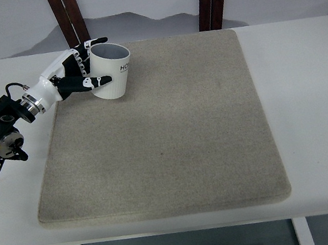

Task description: Upright white cup

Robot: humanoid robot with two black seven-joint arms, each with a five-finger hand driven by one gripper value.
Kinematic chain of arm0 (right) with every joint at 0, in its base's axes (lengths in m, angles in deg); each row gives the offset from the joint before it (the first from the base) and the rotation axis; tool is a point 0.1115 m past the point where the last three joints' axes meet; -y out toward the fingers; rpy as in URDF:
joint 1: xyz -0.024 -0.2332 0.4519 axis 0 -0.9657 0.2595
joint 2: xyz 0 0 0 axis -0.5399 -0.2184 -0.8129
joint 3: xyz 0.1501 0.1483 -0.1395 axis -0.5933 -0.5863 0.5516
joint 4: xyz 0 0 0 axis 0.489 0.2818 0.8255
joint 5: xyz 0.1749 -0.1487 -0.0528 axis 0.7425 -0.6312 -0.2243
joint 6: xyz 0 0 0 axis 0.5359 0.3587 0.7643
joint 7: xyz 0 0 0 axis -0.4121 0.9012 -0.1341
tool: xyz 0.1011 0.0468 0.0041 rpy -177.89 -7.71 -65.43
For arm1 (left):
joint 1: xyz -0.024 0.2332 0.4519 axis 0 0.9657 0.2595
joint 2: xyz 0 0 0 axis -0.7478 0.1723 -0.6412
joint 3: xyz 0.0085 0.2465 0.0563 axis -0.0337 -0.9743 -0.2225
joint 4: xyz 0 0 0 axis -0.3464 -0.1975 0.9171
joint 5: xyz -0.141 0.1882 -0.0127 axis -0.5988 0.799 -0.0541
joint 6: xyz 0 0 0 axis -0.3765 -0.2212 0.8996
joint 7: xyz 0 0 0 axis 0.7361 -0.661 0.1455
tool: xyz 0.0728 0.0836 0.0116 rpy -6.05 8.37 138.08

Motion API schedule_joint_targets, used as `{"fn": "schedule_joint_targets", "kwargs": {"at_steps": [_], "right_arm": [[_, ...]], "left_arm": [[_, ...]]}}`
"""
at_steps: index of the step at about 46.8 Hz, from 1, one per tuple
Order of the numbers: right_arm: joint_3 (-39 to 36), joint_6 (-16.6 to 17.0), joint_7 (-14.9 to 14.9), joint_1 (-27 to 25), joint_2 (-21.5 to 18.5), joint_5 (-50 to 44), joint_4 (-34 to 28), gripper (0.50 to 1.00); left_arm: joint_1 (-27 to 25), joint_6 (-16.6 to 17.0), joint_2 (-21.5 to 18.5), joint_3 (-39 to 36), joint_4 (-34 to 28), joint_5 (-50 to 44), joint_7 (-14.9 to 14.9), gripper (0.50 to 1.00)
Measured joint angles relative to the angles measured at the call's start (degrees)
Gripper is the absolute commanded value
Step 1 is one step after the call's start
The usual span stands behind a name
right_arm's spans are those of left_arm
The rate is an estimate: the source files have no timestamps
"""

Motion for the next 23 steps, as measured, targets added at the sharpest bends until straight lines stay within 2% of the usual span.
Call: {"fn": "schedule_joint_targets", "kwargs": {"at_steps": [12, 23], "right_arm": [[0.0, 0.0, -0.01, 0.0, 0.0, 0.0, 0.0, 0.952], [0.0, 0.0, 0.0, 0.0, 0.0, 0.0, 0.0, 0.952]], "left_arm": [[0.0, 7.9, 1.9, -6.82, -0.38, 1.28, -0.01, 0.576], [0.0, 8.84, 2.94, -7.82, -0.56, 1.11, -0.02, 0.581]]}}
